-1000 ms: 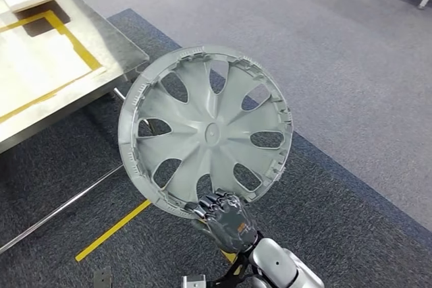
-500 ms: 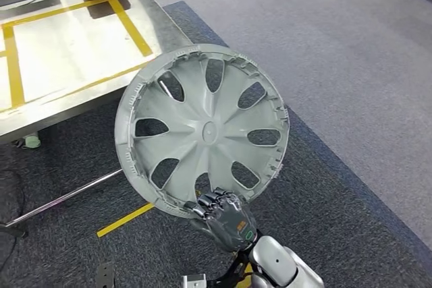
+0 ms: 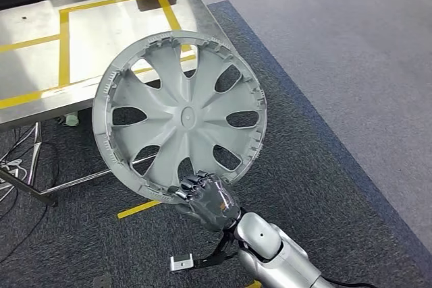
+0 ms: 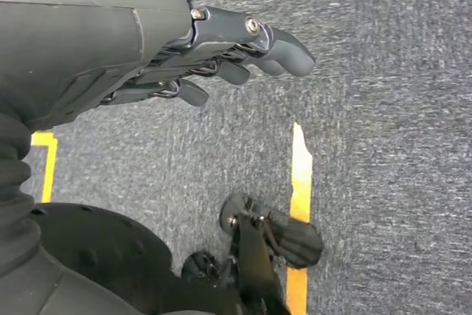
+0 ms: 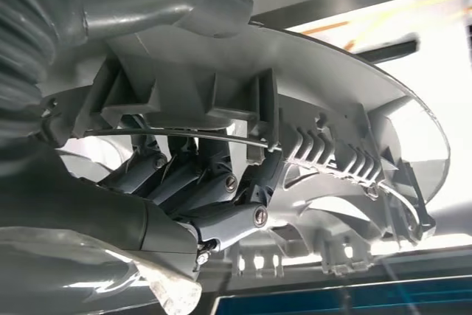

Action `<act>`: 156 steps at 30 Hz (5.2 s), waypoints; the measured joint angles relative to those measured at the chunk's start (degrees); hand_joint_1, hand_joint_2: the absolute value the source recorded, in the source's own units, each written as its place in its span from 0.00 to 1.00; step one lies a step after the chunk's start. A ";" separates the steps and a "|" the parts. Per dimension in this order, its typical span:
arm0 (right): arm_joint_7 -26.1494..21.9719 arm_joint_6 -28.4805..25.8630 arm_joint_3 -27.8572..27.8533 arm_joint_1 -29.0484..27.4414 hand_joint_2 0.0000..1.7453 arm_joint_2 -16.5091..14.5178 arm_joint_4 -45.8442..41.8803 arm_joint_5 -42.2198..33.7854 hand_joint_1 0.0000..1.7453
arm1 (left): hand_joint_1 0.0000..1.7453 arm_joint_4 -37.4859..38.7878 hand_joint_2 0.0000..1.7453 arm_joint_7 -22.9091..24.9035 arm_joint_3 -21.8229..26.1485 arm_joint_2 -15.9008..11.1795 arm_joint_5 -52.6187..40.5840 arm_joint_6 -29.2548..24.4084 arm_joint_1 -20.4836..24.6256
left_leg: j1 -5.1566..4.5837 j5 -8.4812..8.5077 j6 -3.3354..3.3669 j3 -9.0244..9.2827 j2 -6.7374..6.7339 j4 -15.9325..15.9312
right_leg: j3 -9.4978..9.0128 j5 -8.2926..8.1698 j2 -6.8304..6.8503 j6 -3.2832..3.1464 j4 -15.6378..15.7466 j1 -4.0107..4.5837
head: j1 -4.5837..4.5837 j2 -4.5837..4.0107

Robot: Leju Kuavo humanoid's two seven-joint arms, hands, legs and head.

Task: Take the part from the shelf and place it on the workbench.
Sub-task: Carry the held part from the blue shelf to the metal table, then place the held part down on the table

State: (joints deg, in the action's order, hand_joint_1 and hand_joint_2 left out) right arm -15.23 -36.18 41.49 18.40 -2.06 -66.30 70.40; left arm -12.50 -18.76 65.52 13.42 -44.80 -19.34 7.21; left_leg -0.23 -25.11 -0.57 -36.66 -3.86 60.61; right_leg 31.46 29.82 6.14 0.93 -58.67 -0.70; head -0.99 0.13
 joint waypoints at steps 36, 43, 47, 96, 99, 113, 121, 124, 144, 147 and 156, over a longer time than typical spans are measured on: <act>-0.56 -0.52 1.33 2.81 1.00 -2.24 4.50 -3.02 1.00 | 0.00 0.00 1.00 -1.11 -1.37 -0.05 -0.56 -0.16 0.32 | 0.52 0.05 2.17 1.76 6.98 -3.45 | 2.66 -2.38 -7.17 0.79 0.87 0.43 | 0.53 -0.01; -0.55 -0.88 1.14 2.36 1.00 -2.23 4.76 -2.65 1.00 | 0.00 0.00 1.00 -1.13 -1.33 0.05 -0.46 -0.22 -0.20 | 1.32 -0.21 2.08 3.94 6.80 -5.24 | 10.06 1.63 -6.70 2.74 -11.80 -0.73 | 1.23 -0.02; -0.38 -0.92 1.05 2.47 1.00 -2.27 5.05 -2.33 1.00 | 0.00 0.00 1.00 -1.04 -1.32 0.08 -0.97 -0.25 -0.20 | 2.03 -2.62 0.00 3.73 7.09 -2.57 | 4.42 -2.90 -7.28 3.54 -1.04 -1.66 | 1.53 -0.02; -0.14 0.37 -1.76 3.89 1.00 -1.60 7.33 1.99 1.00 | 0.00 0.18 1.00 0.67 -2.79 0.90 -3.23 -1.25 0.66 | 0.28 0.11 0.59 -2.09 3.82 0.55 | -5.44 4.27 -6.65 0.79 0.25 -0.33 | 0.46 -0.04; 0.75 1.28 -0.70 7.46 1.00 -2.10 9.46 3.34 1.00 | 0.00 0.19 1.00 0.93 -2.85 1.11 -3.72 -1.26 1.20 | 0.35 -0.46 2.12 -0.11 4.21 -0.80 | -5.13 3.82 -6.40 1.92 -1.91 -0.35 | 0.65 -0.05; 4.10 8.70 4.46 26.26 1.00 -9.33 34.94 12.38 1.00 | 0.00 0.30 1.00 2.54 -2.92 2.51 -3.63 2.85 4.38 | -0.85 -5.69 2.10 6.22 5.20 -0.99 | 7.27 -6.01 -6.84 -1.70 -0.13 1.77 | 1.05 -0.04; 3.42 10.51 5.32 30.50 1.00 -11.64 40.69 11.84 1.00 | 0.00 0.31 1.00 2.11 -3.19 2.76 -4.95 3.67 5.20 | 0.79 -10.06 -0.76 -2.66 4.79 12.68 | 5.40 -4.68 -6.81 -1.75 0.14 0.51 | 0.57 -0.04; 2.37 14.21 5.70 32.31 1.00 -12.21 42.56 11.37 1.00 | 0.00 0.32 1.00 2.06 -3.85 3.14 -5.94 3.87 5.59 | 1.19 -3.34 -1.24 0.23 4.64 2.37 | 4.66 -3.97 -6.81 -0.89 -0.11 0.15 | 0.55 -0.04; 11.22 12.31 8.14 40.70 0.75 -9.20 49.28 17.79 0.75 | 0.00 0.44 1.00 -3.58 1.78 3.47 4.35 3.14 3.38 | 0.38 -1.66 1.13 1.07 4.72 -1.26 | 4.33 -4.23 -6.69 0.48 1.26 0.01 | 0.61 -0.05; 12.40 11.58 8.85 41.73 0.00 -7.02 49.87 18.69 0.00 | 0.00 0.44 1.00 -4.72 3.20 3.06 4.98 4.23 2.74 | 0.37 -1.67 1.17 1.08 4.71 -1.23 | 4.33 -4.18 -6.66 0.85 1.23 -0.02 | 0.60 -0.04; 12.36 4.35 10.72 43.60 0.00 -2.70 50.29 19.27 0.00 | 0.00 0.44 0.00 -3.93 4.66 2.05 3.30 3.73 1.02 | 0.58 -1.62 1.11 1.16 4.67 -1.24 | 4.47 -4.18 -6.78 1.05 0.97 0.15 | 0.60 -0.05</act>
State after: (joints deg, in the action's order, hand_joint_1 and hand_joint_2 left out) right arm -2.87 -31.84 52.21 62.00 -4.76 -16.01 89.67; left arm -12.07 -22.69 70.18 15.47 -41.50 -15.61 8.22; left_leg 0.34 -26.73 0.54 -35.50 0.81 59.37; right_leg 35.92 25.64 -0.63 1.98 -57.69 -0.55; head -0.39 0.08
